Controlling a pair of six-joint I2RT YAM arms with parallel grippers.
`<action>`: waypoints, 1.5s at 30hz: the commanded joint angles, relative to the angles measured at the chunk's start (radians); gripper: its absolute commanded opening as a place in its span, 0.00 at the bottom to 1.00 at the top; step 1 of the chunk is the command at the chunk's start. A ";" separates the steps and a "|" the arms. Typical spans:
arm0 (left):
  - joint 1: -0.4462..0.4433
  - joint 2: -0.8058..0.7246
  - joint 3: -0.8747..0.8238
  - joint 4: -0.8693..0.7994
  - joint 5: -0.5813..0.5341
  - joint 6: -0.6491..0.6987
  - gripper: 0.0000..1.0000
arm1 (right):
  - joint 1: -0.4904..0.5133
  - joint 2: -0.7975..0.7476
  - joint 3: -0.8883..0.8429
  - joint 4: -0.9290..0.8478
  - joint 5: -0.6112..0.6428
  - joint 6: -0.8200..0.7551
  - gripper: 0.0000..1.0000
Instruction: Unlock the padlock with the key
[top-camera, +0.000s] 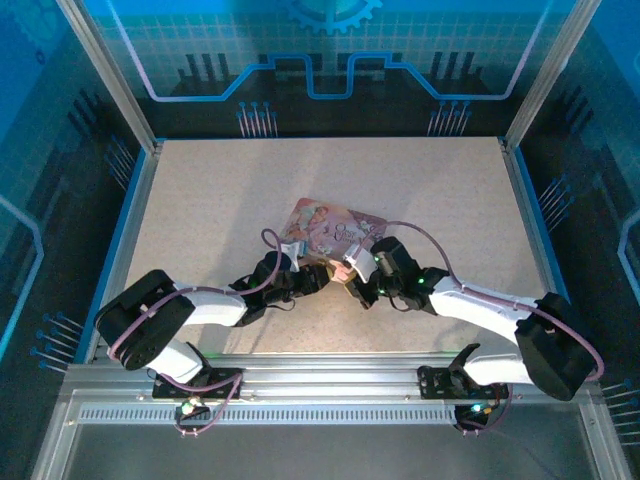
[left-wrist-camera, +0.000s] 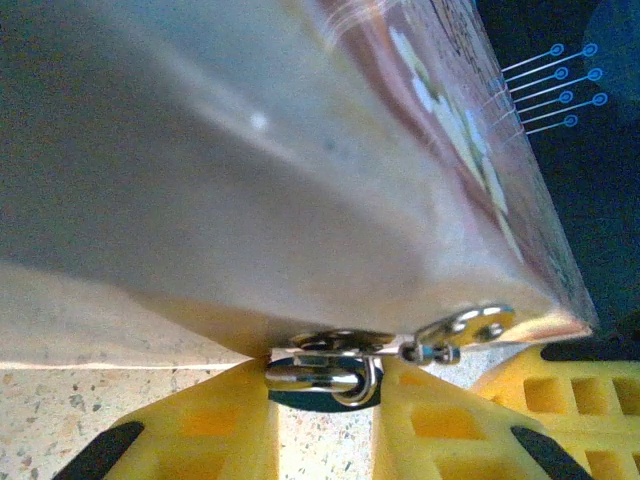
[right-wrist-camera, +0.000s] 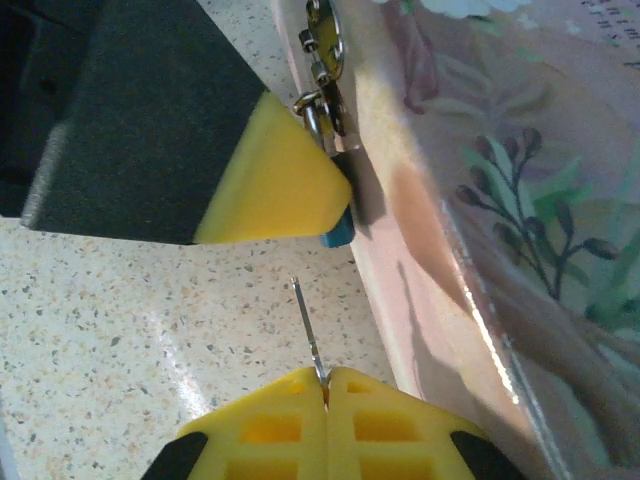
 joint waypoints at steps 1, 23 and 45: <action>-0.012 -0.044 0.037 0.029 0.005 0.004 0.25 | -0.046 0.018 -0.001 0.029 -0.002 -0.047 0.01; -0.018 -0.089 0.074 -0.046 -0.006 -0.007 0.25 | 0.035 0.037 -0.053 0.124 0.031 -0.041 0.01; -0.021 -0.101 0.073 -0.059 -0.010 -0.023 0.24 | 0.044 0.116 0.015 0.153 0.047 -0.031 0.01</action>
